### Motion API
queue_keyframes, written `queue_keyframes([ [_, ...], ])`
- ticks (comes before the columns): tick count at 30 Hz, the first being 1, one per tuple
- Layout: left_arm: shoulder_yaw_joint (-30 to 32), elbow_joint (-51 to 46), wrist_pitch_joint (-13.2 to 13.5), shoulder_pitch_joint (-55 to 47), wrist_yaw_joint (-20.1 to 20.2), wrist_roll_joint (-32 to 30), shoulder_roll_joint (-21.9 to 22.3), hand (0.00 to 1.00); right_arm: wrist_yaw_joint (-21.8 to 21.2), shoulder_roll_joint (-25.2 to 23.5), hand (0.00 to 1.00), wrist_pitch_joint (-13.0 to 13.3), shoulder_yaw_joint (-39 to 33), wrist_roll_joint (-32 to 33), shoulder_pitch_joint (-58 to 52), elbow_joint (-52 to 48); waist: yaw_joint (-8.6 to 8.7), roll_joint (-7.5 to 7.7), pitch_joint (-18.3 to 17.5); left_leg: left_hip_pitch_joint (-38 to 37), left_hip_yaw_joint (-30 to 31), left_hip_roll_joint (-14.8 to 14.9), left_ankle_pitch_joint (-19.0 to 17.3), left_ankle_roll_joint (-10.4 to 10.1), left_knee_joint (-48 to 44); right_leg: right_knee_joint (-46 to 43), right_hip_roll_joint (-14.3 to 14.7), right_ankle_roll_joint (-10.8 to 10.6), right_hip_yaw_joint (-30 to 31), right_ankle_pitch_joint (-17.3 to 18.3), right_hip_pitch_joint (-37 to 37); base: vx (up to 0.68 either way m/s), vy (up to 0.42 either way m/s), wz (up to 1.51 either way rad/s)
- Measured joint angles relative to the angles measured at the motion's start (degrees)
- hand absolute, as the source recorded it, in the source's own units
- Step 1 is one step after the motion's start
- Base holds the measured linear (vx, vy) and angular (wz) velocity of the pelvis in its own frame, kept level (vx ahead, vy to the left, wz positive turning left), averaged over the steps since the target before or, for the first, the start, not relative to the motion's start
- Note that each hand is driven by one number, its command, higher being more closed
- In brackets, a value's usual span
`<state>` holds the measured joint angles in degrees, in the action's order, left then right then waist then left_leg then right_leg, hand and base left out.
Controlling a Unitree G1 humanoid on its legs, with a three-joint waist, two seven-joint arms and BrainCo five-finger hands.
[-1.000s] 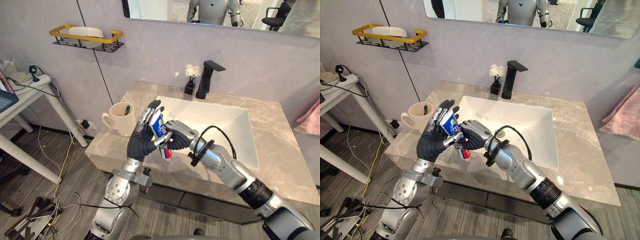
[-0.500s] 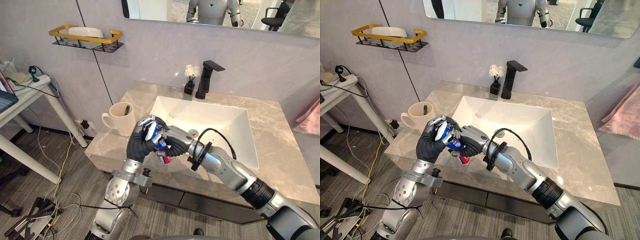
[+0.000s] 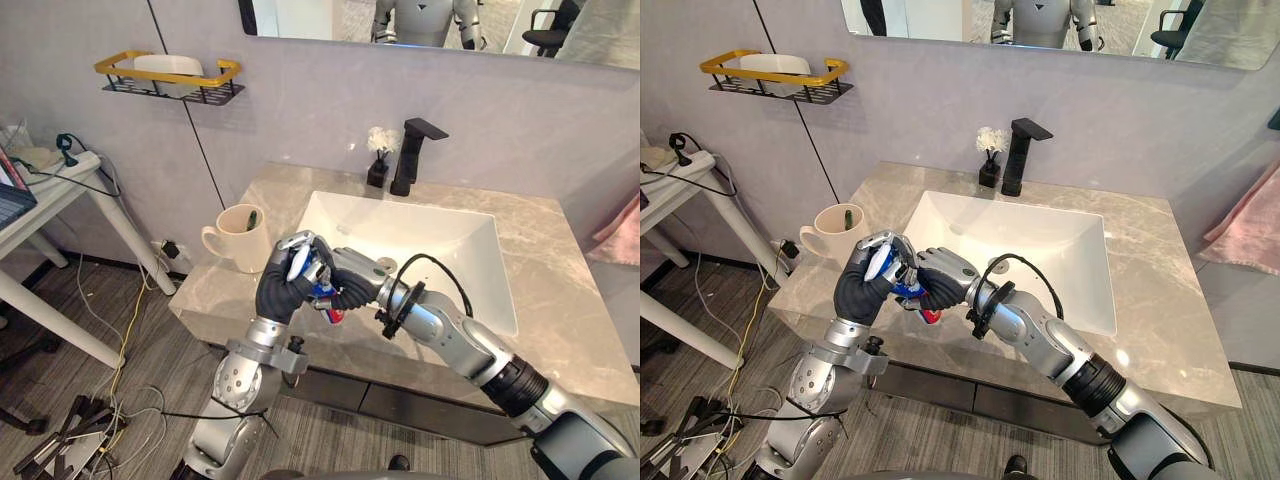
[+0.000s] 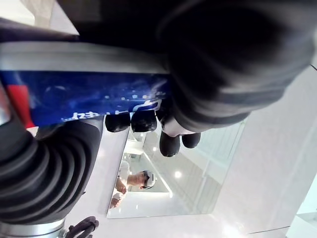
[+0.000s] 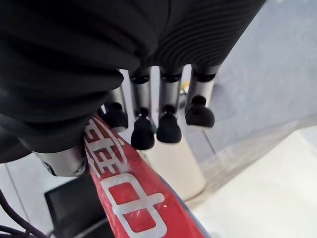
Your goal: Organize washtable
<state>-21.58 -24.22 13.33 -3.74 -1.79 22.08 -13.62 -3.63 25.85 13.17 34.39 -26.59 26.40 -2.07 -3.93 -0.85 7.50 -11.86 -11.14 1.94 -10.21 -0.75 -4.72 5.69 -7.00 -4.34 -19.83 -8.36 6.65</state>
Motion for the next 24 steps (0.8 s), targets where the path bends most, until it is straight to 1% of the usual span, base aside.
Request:
queue_keyframes([
  [2, 0.5, -0.2, 0.3, 0.9, -0.8, 0.0, 0.1, 1.0, 0.3, -1.1, 0.0, -0.1, -1.4, 0.0, 0.0, -0.4, 0.05, -0.15, 0.1, 0.0, -0.1, 0.0, 0.0, 0.0, 0.0, 0.0, 0.0, 0.0, 0.1, 0.0, 0.0, 0.0, 0.0, 0.0],
  [6, 1.1, -1.1, 0.7, 2.7, -2.0, 0.1, 0.6, 1.0, 2.3, -2.9, 0.0, 0.0, -5.0, 0.0, -1.1, -2.2, 0.11, -0.48, 0.4, -0.1, -0.2, 0.0, 0.0, 0.0, 0.1, 0.0, 0.0, 0.0, 0.2, 0.0, 0.0, 0.0, 0.0, 0.0],
  [8, 1.4, -1.6, 0.7, 3.4, -2.3, 0.1, 1.0, 1.0, 2.5, -3.8, 0.0, -0.2, -7.0, 0.1, -2.0, -4.0, 0.17, -0.62, 0.5, -0.4, -0.5, 0.0, 0.0, 0.0, 0.3, 0.0, 0.1, 0.0, 0.5, 0.0, 0.0, 0.0, 0.0, -0.08],
  [11, 1.5, -2.4, 0.7, 4.7, -2.4, 0.1, 1.4, 1.0, 4.0, -5.0, 0.0, -0.1, -10.6, 1.6, -4.3, -6.5, 0.27, -0.69, 0.6, -0.9, -1.2, 0.0, 0.0, 0.0, 0.7, 0.0, 0.2, 0.0, 1.1, 0.0, 0.0, 0.0, 0.008, -0.11],
  [13, 2.0, -2.8, 0.7, 5.3, -2.4, 0.1, 1.5, 1.0, 4.5, -5.7, 0.0, -0.2, -12.7, 2.8, -5.0, -7.3, 0.71, -0.68, 0.6, -0.9, -1.4, 0.0, 0.0, 0.0, 0.7, 0.0, 0.2, -0.1, 1.3, 0.0, -0.1, 0.0, 0.01, -0.05],
  [15, 2.8, -3.5, 0.7, 5.3, -2.5, 0.1, 1.6, 1.0, 4.8, -6.4, 0.0, -0.1, -16.5, 4.2, -6.8, -9.0, 1.16, -0.67, 0.6, -0.9, -1.5, 0.0, 0.0, 0.0, 0.8, 0.0, 0.2, -0.1, 1.4, 0.0, -0.2, 0.0, 0.004, -0.02],
  [17, 4.6, -3.5, 0.5, 5.2, -2.7, 0.2, 1.6, 1.0, 6.4, -7.2, 0.0, -0.7, -22.1, 5.9, -8.9, -10.6, 1.62, -0.69, 0.6, -0.9, -1.7, 0.0, 0.0, 0.0, 0.8, 0.0, 0.3, -0.1, 1.6, 0.0, -0.3, 0.01, 0.005, -0.06],
  [19, 7.7, -3.5, -0.1, 4.7, -3.7, 0.6, 0.9, 1.0, 10.1, -7.7, 0.0, -2.6, -33.6, 8.9, -10.6, -10.6, 1.66, -0.7, 0.6, -0.9, -2.1, 0.0, 0.0, 0.0, 0.8, 0.0, 0.3, -0.2, 2.1, -0.1, -0.5, 0.0, 0.004, -0.09],
  [21, 9.8, -3.5, -0.1, 4.7, -3.9, 0.9, 0.9, 1.0, 12.2, -7.7, 0.0, -3.5, -39.8, 11.3, -12.0, -10.6, 1.82, -0.74, 0.6, -1.1, -2.5, 0.0, 0.0, 0.0, 0.8, 0.0, 0.4, -0.2, 2.5, -0.1, -0.5, 0.0, 0.003, -0.1],
  [22, 10.5, -3.5, -0.2, 4.8, -4.0, 0.9, 0.9, 1.0, 12.9, -7.9, 0.0, -3.6, -42.6, 12.6, -13.3, -10.6, 2.19, -0.74, 0.6, -1.2, -2.7, 0.0, -0.1, 0.0, 0.8, 0.0, 0.4, -0.1, 2.6, -0.1, -0.5, 0.0, 0.001, -0.09],
  [24, 11.0, -4.4, -0.5, 4.8, -4.4, 0.9, 0.9, 1.0, 13.6, -8.5, 0.0, -3.7, -45.8, 14.0, -15.4, -10.6, 3.18, -0.74, 0.6, -1.2, -2.8, 0.0, -0.1, 0.0, 0.8, 0.0, 0.4, -0.1, 2.7, -0.2, -0.6, -0.01, 0.0, -0.05],
])
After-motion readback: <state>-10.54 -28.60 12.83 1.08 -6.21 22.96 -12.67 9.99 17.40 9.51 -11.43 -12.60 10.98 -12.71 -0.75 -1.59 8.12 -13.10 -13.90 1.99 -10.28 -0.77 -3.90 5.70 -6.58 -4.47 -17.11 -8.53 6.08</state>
